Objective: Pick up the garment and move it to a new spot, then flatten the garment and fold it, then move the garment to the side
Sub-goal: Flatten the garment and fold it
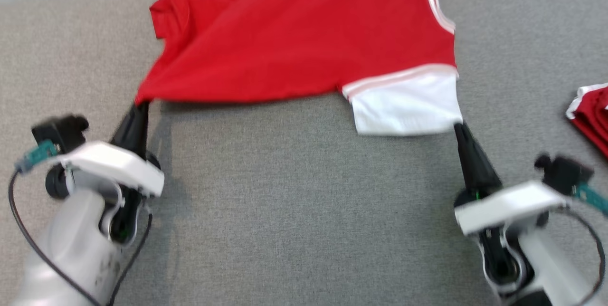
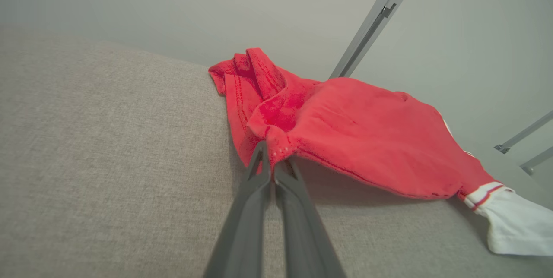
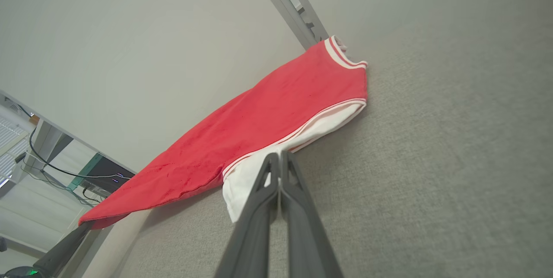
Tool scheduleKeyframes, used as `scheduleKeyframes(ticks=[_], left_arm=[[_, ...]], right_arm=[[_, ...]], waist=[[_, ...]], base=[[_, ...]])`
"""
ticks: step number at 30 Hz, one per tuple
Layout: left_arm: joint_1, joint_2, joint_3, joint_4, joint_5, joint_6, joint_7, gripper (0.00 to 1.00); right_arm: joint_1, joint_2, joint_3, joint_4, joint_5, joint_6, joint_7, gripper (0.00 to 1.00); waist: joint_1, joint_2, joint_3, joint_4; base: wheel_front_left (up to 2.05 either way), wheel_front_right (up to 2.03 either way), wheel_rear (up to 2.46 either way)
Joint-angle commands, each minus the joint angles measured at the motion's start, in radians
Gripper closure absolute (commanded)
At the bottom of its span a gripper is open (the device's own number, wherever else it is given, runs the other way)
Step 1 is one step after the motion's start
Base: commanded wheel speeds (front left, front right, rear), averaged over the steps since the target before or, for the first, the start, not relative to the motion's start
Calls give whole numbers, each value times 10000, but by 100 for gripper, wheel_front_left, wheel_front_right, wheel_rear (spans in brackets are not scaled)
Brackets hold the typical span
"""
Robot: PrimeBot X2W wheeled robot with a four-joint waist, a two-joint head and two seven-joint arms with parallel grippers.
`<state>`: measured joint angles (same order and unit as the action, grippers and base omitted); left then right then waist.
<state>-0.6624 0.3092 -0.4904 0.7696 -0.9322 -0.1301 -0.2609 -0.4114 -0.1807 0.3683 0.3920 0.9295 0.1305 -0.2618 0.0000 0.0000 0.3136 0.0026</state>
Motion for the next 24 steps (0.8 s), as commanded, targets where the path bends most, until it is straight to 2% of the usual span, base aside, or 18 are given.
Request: scheduleKeyframes(ticks=[1, 6, 10, 14, 19, 24], left_arm=[[382, 124, 116, -219, 133, -8, -37, 100], [2124, 462, 643, -1099, 481, 130, -39, 100], [3500, 776, 1086, -2003, 661, 463, -38, 100], [4706, 1130, 1219, -3000, 609, 907, 43, 100], [6171, 1745, 1511, -4596, 399, 1686, 427, 100], [7468, 2345, 1752, -6358, 317, 2639, 994, 100]], right_arm=[[596, -20, -195, -342, -74, 8, -41, 100], [2795, 102, -880, -1794, -561, 7, -41, 100], [4473, 509, -1555, -3008, -828, 7, 203, 100], [5954, 934, -1959, -4202, -1214, 7, 985, 100], [7483, 1210, -2279, -5558, -1610, 7, 1927, 100], [8548, 1273, -2422, -6373, -1621, 7, 2590, 100]], waist=[[0, 0, -343, -75], [0, 0, -929, -149], [0, 0, -1543, -186], [0, 0, -2024, -236], [0, 0, -2362, -451], [0, 0, -2403, -569]], base=[[0, 0, 0], [0, 0, 0], [0, 0, 0], [0, 0, 0], [0, 0, 0], [0, 0, 0]])
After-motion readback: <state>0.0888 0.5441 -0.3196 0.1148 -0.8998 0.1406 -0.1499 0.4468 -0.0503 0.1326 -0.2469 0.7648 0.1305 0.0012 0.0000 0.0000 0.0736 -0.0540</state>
